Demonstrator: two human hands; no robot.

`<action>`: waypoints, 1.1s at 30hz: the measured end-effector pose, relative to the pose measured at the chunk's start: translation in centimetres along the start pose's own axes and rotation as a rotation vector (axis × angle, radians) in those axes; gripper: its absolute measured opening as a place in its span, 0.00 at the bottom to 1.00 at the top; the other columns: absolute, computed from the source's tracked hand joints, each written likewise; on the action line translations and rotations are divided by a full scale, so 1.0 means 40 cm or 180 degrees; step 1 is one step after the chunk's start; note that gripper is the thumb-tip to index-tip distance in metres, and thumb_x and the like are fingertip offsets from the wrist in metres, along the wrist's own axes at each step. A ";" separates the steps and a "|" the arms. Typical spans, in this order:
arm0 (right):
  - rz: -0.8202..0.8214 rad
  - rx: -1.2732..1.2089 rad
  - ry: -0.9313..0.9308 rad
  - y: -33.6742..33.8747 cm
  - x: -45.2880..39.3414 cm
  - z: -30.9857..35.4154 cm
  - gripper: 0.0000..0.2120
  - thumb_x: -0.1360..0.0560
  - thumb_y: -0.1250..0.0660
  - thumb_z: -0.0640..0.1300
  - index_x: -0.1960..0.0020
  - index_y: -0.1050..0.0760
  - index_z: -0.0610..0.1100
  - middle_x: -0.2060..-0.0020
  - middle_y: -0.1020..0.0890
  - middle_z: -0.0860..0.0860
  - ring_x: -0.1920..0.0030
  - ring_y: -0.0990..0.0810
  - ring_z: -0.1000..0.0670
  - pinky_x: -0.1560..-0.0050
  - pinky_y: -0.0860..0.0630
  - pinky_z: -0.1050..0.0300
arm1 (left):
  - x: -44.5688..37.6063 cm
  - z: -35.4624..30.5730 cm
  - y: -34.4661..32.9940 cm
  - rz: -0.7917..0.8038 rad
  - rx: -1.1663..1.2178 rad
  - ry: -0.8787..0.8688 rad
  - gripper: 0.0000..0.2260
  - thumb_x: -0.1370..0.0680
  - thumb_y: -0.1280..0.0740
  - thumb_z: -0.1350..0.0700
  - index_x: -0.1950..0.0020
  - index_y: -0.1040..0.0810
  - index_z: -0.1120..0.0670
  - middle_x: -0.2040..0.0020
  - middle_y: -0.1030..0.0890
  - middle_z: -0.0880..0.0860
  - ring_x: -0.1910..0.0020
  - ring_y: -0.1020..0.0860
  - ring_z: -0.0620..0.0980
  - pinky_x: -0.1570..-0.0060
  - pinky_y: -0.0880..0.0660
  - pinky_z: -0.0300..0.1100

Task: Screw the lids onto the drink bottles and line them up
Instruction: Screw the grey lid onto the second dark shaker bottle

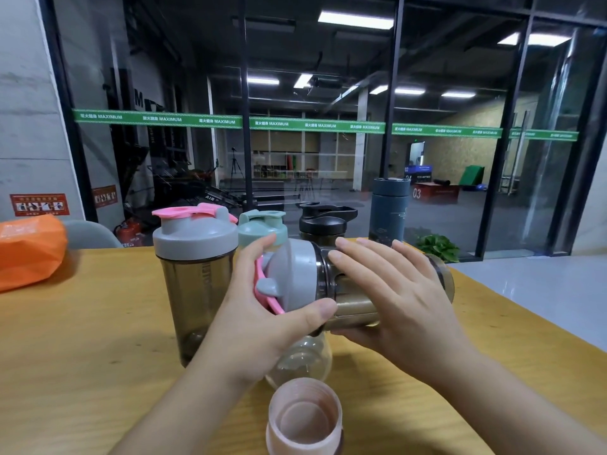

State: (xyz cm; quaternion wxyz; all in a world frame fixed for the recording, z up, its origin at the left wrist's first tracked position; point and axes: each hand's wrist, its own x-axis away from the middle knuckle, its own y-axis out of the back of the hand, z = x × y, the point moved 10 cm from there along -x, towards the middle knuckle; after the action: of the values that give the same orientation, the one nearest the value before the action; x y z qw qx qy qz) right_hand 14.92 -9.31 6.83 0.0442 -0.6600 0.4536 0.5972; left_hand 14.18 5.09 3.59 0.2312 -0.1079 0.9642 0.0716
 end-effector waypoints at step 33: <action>0.1198 -0.3178 -0.3997 -0.132 0.172 -0.224 0.24 0.24 0.49 0.66 0.51 0.25 0.49 0.70 0.19 0.52 0.73 0.25 0.50 0.68 0.32 0.56 | 0.008 0.009 0.038 -0.0223 0.0117 -0.0284 0.36 0.47 0.22 0.46 0.42 0.30 0.32 0.40 0.25 0.45 0.46 0.20 0.48 0.59 0.20 0.40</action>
State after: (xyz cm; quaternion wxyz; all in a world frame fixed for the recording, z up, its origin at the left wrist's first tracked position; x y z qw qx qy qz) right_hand 24.21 -15.35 1.11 -0.1098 -0.0580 0.1286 0.9839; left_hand 13.69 6.56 3.25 0.2782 -0.1341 0.9498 0.0505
